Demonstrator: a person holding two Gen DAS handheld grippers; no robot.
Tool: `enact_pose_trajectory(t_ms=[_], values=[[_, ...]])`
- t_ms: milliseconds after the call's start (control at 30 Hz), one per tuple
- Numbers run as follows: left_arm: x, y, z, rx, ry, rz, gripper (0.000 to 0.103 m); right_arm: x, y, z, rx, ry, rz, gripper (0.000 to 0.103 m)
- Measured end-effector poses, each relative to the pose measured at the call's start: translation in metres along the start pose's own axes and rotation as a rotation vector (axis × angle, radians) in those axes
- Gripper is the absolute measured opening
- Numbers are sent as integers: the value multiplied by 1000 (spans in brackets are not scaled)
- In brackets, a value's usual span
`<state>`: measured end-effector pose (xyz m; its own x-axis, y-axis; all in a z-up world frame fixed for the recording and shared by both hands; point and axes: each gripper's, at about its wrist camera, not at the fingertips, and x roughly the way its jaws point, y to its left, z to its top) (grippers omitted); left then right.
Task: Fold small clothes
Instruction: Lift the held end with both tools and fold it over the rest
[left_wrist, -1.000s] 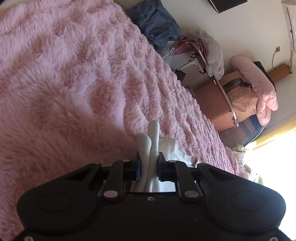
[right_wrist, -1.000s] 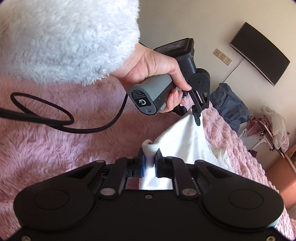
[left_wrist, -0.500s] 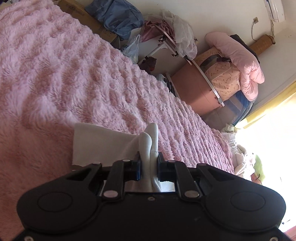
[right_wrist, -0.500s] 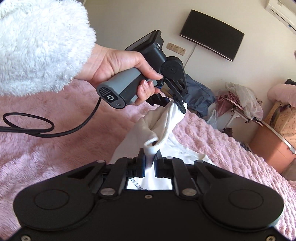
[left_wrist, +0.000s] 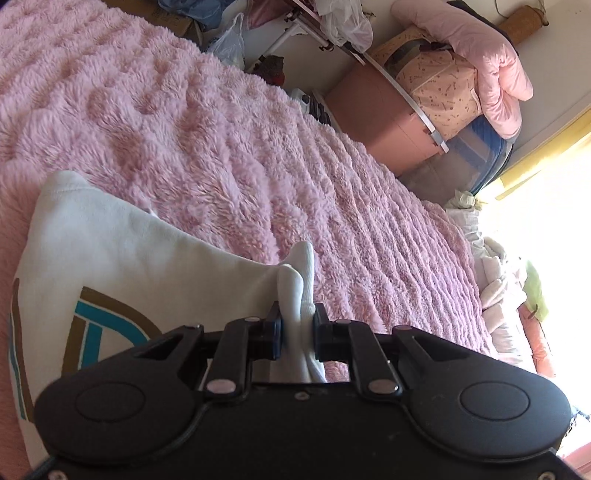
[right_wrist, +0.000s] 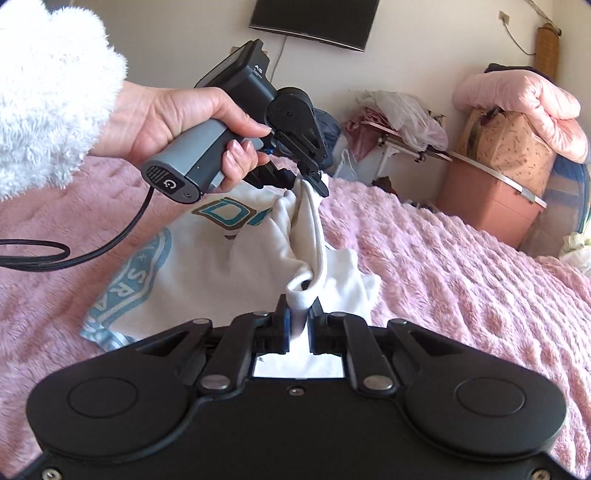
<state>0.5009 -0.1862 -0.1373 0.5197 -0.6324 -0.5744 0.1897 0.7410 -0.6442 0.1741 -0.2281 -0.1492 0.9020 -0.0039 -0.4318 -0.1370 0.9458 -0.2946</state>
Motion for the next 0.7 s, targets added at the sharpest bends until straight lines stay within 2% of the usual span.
enact_pose_trajectory(t_ms=[267, 500, 700], values=[[55, -10, -20, 9, 56, 83, 12, 17, -49, -41, 141, 73, 12, 8], [67, -15, -20, 31, 65, 110, 13, 17, -53, -52, 191, 78, 14, 8], [72, -28, -24, 64, 63, 92, 13, 14, -62, -61, 277, 107, 18, 8]])
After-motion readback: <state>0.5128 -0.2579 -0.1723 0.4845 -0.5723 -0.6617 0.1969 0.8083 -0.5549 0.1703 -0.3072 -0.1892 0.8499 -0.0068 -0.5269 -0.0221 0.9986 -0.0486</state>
